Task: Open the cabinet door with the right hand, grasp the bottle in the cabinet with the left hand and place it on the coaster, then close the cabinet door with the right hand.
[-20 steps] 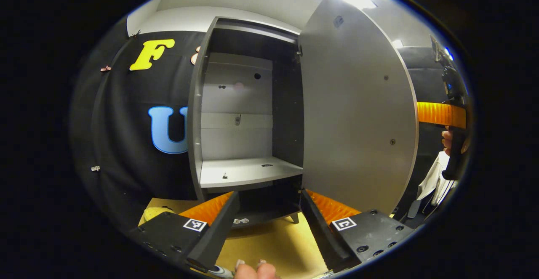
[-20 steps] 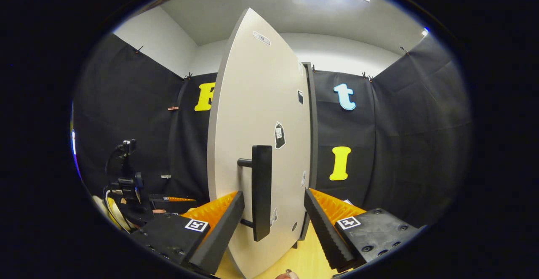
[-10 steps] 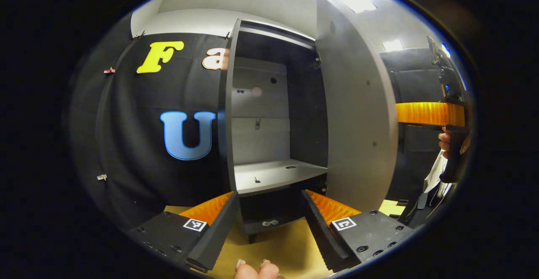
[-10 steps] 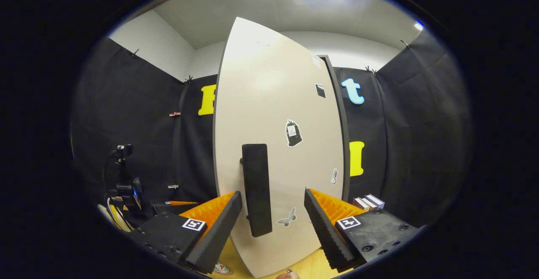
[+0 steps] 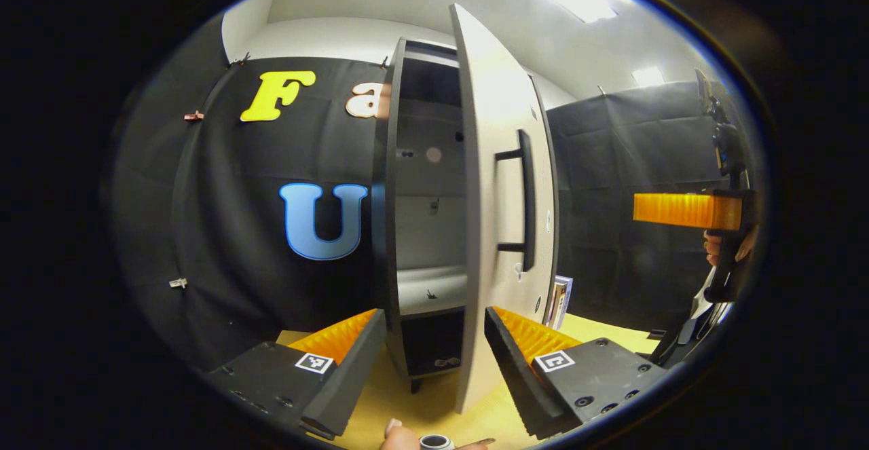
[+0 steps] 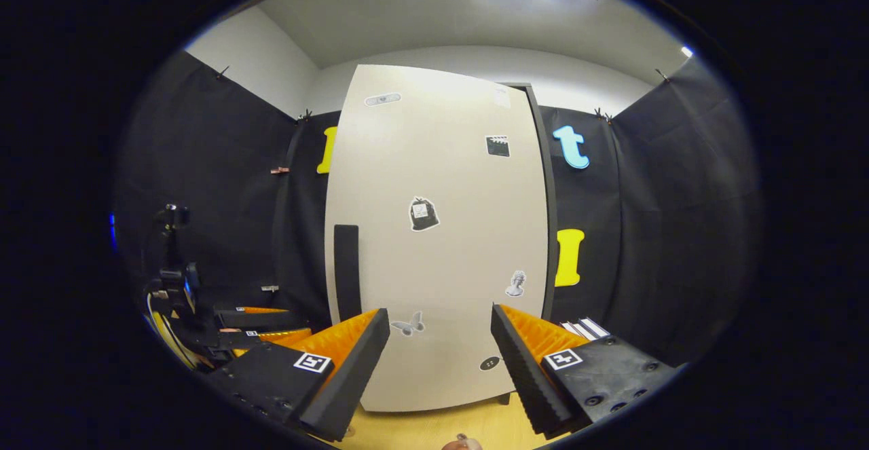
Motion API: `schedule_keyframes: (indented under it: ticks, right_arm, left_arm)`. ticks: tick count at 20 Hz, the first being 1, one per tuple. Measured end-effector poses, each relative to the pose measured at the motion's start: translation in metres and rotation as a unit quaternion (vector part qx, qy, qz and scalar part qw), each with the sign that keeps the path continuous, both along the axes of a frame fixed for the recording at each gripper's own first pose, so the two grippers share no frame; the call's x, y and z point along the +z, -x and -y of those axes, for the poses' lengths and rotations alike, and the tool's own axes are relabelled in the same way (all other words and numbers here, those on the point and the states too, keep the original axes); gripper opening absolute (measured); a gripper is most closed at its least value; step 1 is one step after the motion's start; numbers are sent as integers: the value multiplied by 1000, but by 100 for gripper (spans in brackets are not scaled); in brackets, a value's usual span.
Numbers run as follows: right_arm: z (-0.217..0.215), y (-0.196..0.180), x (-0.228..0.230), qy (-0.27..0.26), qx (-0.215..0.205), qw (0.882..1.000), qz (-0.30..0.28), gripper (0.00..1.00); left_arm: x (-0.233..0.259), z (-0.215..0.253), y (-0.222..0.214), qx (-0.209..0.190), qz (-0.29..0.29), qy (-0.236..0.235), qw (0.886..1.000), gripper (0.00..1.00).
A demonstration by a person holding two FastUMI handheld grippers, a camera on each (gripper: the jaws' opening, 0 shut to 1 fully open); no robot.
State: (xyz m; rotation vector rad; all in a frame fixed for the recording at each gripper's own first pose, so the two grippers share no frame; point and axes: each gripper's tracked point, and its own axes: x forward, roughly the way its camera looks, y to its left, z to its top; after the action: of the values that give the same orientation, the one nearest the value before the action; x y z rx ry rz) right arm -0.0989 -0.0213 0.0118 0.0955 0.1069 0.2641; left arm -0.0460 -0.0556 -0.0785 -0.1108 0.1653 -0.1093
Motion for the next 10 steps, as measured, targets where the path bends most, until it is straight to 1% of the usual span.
schedule_keyframes:
  ticks: [2, 5, 10]
  right_arm:
    - [13, -7, -5, 4, -6, 1000, -6, 98]
    - [31, -18, -18, 12, -11, 1000, -23, 98]
    - [48, -30, -22, 9, -3, 1000, -24, 97]
  left_arm:
    - [11, 9, 0, 8, 8, 1, 1000, 92]
    - [20, 35, -1, 10, 13, -2, 1000, 92]
    - [20, 69, -4, 3, 10, -7, 1000, 92]
